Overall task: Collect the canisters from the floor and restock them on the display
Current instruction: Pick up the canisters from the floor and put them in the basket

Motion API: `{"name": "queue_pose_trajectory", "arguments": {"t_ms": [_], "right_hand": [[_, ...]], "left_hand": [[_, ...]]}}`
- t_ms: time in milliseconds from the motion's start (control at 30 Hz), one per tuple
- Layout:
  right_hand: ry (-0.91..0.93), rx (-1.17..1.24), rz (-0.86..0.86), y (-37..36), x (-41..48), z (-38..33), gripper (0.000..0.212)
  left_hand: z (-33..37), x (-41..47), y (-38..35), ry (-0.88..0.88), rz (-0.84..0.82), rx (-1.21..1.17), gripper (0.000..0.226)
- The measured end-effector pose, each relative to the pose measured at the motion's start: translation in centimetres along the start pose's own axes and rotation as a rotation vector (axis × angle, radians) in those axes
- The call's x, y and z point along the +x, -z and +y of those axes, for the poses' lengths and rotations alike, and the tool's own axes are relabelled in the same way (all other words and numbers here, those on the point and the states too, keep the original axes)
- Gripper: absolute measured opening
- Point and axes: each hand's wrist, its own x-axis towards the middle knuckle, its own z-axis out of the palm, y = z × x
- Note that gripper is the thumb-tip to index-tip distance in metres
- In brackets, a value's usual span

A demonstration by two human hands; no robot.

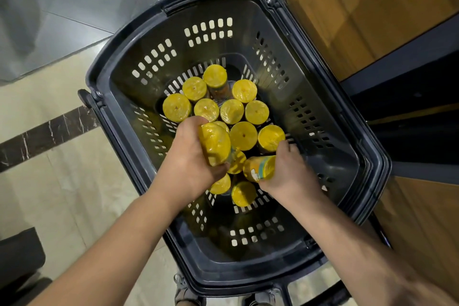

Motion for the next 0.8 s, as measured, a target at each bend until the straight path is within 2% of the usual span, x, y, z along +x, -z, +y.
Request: {"name": "queue_pose_trajectory", "arguments": {"t_ms": [233, 433, 667, 800], "right_hand": [[0.050, -0.214, -0.024, -0.9, -0.6, -1.0, 0.072], [-0.037, -0.155, -0.082, -1.2, -0.7, -1.1, 0.064], [-0.133, -0.102, -0.111, -0.6, -0.2, -0.7, 0.070], [0.018, -0.329, -0.101, -0.3, -0.2, -0.7, 0.062]], "left_hand": [[-1.0, -1.4, -0.8, 0.016, -0.051, 0.115, 0.101], [-1.4, -2.2, -1.2, 0.029, -0.054, 0.146, 0.103], [-1.8, -2.4, -1.3, -0.008, -0.019, 0.135, 0.099], [-2.0, -2.5, -1.3, -0.017, -0.025, 0.132, 0.097]]}}
